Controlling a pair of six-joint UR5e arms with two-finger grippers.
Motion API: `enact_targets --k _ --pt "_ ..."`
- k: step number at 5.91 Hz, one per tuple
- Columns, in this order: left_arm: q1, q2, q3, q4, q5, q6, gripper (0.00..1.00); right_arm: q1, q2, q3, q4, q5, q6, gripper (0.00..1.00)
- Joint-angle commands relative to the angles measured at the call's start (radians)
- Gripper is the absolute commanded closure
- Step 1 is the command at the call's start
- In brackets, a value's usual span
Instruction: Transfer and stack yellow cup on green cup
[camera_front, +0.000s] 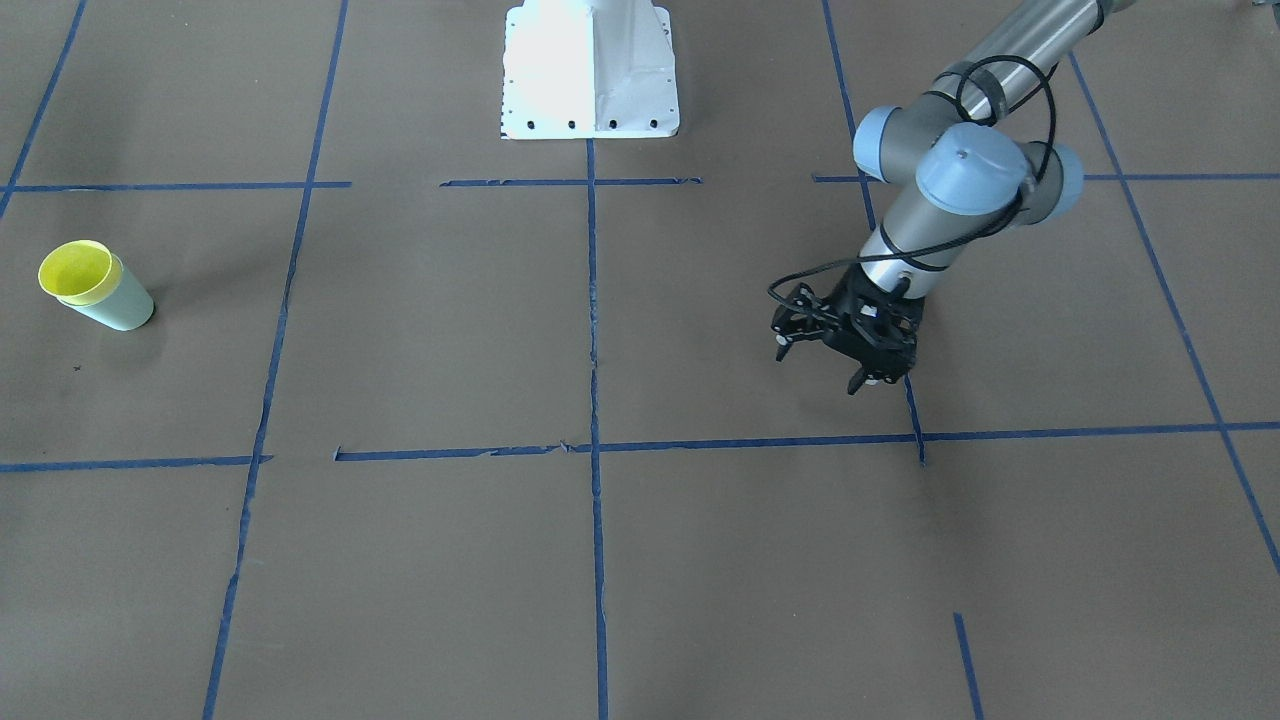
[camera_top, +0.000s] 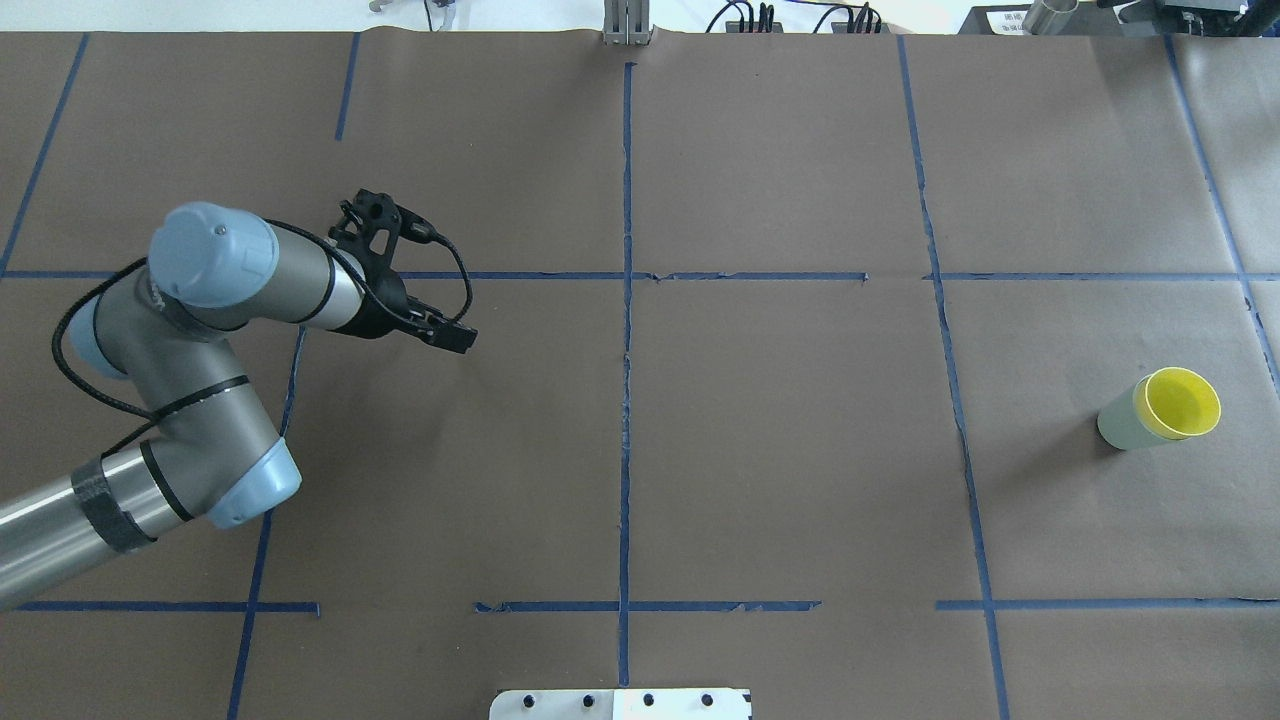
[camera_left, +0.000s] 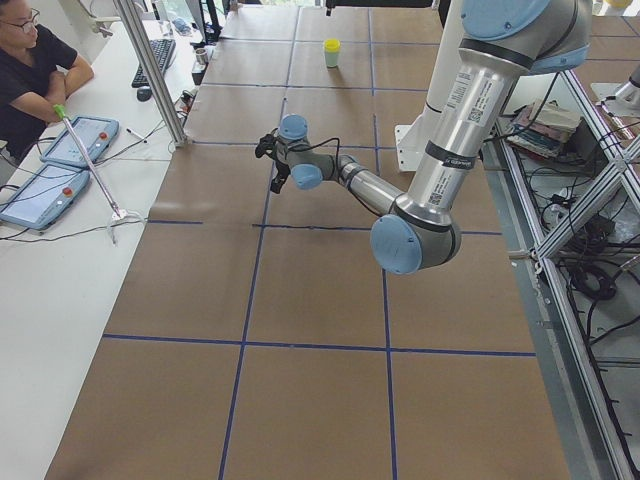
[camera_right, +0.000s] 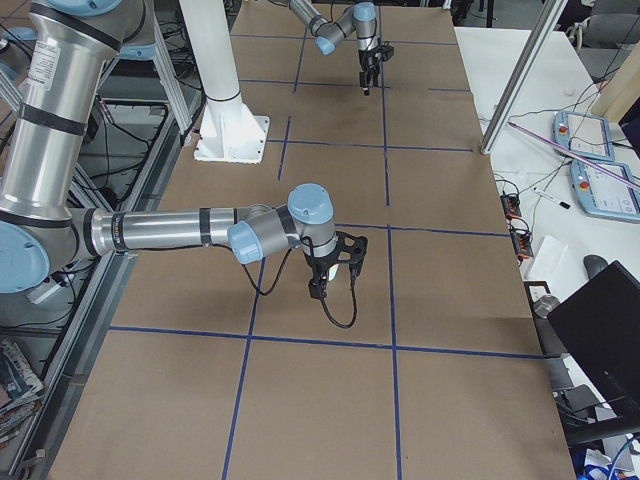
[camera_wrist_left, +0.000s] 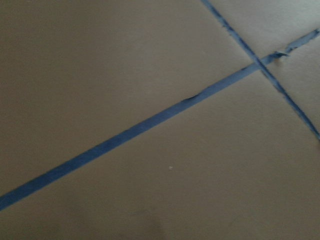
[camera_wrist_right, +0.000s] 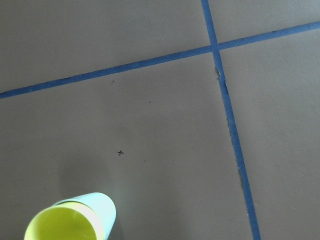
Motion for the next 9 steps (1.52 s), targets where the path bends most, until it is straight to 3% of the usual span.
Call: enact_targets --k 1,2,4,5,6,7,8,9 --pt "-0.189 0.02 0.006 0.229 -0.124 0.174 0.06 0.076 0.065 -0.03 -0.187 0.041 -0.237 0.0" --pt "-0.293 0.041 0.002 0.359 -0.149 0.401 0.06 0.114 0.09 -0.047 -0.269 0.048 -0.352 0.0" --pt "-0.489 0.055 -0.003 0.615 -0.157 0.756 0.05 0.125 0.138 -0.098 -0.29 0.052 -0.434 0.0" --pt "-0.578 0.064 0.023 0.722 -0.163 0.911 0.0 0.133 0.181 -0.127 -0.29 0.049 -0.454 0.0" --pt "-0.628 0.128 0.022 0.748 -0.218 0.923 0.0 0.145 0.187 -0.13 -0.291 0.048 -0.456 0.0" --pt "-0.689 0.226 0.02 0.74 -0.383 0.92 0.0 0.145 0.172 -0.135 -0.291 0.055 -0.456 0.0" --pt "-0.74 0.256 0.018 0.744 -0.395 0.923 0.0 0.145 0.176 -0.161 -0.288 0.056 -0.456 0.0" --pt "-0.746 0.372 -0.056 0.709 -0.387 0.92 0.0 0.145 0.172 -0.181 -0.285 0.054 -0.457 0.0"
